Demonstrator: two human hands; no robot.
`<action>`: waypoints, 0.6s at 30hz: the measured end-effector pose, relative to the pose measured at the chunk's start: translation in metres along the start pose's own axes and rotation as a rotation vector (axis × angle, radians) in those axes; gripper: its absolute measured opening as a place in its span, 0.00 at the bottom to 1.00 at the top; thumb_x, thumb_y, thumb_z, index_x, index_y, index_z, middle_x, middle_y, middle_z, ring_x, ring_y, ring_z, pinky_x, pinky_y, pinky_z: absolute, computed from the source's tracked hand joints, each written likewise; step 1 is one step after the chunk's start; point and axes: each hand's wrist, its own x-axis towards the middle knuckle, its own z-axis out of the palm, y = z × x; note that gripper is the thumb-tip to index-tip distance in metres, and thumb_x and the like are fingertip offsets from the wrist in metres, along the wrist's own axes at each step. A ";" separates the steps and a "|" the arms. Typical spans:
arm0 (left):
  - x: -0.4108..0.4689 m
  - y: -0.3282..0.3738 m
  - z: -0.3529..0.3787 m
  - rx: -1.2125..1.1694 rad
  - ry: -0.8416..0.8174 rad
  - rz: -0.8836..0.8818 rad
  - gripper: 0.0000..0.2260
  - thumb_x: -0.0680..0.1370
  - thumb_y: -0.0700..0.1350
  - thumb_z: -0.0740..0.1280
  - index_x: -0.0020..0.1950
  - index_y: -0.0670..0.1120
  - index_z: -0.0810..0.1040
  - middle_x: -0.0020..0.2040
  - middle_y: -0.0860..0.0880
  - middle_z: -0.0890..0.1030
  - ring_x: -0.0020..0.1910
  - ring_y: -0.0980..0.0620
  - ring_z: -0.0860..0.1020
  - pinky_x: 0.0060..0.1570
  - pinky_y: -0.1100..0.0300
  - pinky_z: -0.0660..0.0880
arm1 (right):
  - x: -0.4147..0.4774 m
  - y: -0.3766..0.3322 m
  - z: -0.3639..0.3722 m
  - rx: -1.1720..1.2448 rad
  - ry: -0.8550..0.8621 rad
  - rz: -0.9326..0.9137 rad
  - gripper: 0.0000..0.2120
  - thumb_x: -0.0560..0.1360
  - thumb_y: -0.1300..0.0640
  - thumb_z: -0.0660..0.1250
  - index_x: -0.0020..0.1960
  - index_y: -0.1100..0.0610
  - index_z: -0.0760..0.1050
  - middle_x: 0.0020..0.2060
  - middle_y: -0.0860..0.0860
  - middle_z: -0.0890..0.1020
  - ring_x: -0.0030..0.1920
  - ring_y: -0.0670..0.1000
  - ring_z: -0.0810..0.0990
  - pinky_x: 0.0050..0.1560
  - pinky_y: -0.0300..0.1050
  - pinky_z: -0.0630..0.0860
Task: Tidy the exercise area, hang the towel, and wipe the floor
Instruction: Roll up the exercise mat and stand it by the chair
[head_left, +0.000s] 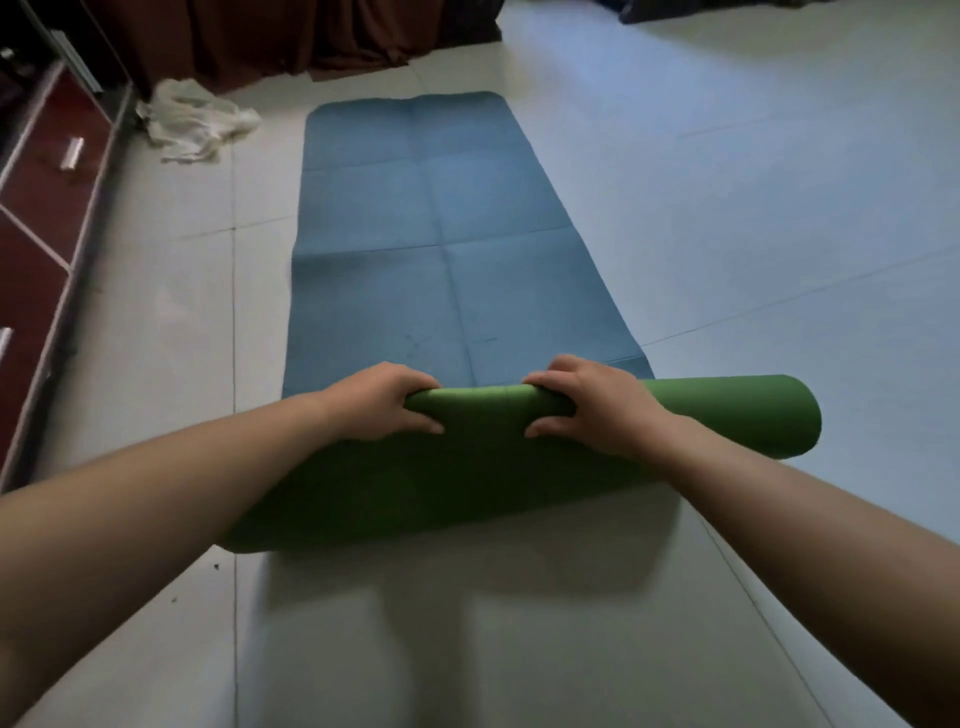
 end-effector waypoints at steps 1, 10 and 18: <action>0.011 -0.004 -0.005 -0.001 -0.027 0.007 0.15 0.72 0.53 0.72 0.56 0.50 0.79 0.45 0.54 0.77 0.47 0.54 0.75 0.46 0.61 0.68 | 0.005 0.002 0.000 -0.012 0.003 0.044 0.28 0.69 0.36 0.67 0.65 0.46 0.70 0.56 0.47 0.76 0.54 0.52 0.76 0.48 0.45 0.71; 0.066 -0.048 -0.012 0.032 0.037 0.084 0.27 0.72 0.62 0.67 0.69 0.57 0.69 0.65 0.53 0.75 0.62 0.50 0.73 0.57 0.55 0.71 | 0.064 0.000 -0.006 -0.037 -0.155 0.352 0.27 0.70 0.40 0.68 0.65 0.49 0.71 0.62 0.48 0.77 0.61 0.52 0.74 0.59 0.48 0.71; 0.065 -0.084 -0.018 -0.127 0.051 0.025 0.25 0.73 0.61 0.67 0.68 0.55 0.71 0.64 0.50 0.76 0.62 0.49 0.74 0.60 0.54 0.71 | 0.109 -0.004 -0.005 -0.004 -0.080 0.208 0.22 0.71 0.44 0.69 0.61 0.53 0.75 0.57 0.52 0.77 0.56 0.54 0.76 0.57 0.46 0.70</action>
